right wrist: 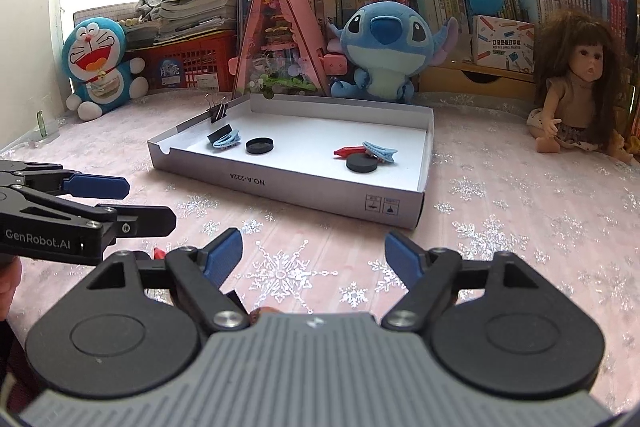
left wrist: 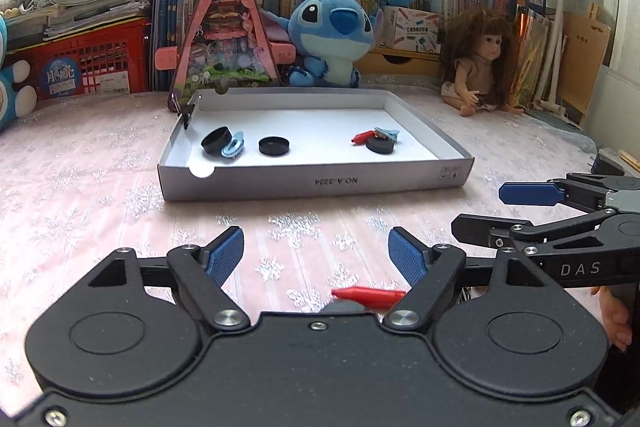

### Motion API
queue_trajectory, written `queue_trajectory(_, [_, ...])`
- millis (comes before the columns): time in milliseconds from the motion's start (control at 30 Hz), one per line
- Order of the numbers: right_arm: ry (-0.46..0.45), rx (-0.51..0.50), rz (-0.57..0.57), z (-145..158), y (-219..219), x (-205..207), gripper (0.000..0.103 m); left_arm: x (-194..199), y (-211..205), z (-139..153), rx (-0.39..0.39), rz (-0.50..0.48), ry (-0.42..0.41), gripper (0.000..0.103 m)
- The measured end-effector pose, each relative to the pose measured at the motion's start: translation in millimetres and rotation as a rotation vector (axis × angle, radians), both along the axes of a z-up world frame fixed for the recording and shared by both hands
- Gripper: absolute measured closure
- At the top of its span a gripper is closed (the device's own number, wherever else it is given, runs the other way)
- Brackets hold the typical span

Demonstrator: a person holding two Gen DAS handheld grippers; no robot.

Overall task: Organize rigid objects
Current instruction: 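Move both grippers back toward the remaining objects on the tablecloth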

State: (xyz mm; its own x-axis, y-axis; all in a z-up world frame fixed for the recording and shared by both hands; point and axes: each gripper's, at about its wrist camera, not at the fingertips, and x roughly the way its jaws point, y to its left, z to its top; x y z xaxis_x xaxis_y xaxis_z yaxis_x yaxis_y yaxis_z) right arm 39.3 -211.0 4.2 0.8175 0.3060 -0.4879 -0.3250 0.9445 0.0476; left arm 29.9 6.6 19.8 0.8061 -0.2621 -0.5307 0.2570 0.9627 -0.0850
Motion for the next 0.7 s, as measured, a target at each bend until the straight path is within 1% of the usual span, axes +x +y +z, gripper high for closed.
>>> queue_trajectory(100, [-0.008, -0.001, -0.003, -5.9, -0.4, -6.6, 0.015, -6.8, -1.6, -3.2, 0.008, -0.014, -0.013, 0.025])
queue_trajectory(267, [-0.016, -0.025, -0.011, -14.8, -0.5, -14.5, 0.015, -18.7, -3.8, -8.7, 0.044, -0.028, -0.036, 0.025])
queue_trajectory(433, [-0.030, -0.035, -0.027, -19.8, -2.4, -22.5, 0.015, -29.1, -1.8, -15.1, 0.043, -0.032, -0.036, 0.025])
queue_trajectory(600, [-0.043, -0.038, -0.044, -22.7, -2.7, -26.2, 0.015, -37.0, -2.5, -21.7, 0.069, -0.029, -0.052, 0.025])
queue_trajectory(700, [-0.032, -0.057, -0.048, -24.8, 0.7, -24.7, 0.015, -39.2, -2.5, -26.4, 0.081, -0.012, -0.055, 0.025])
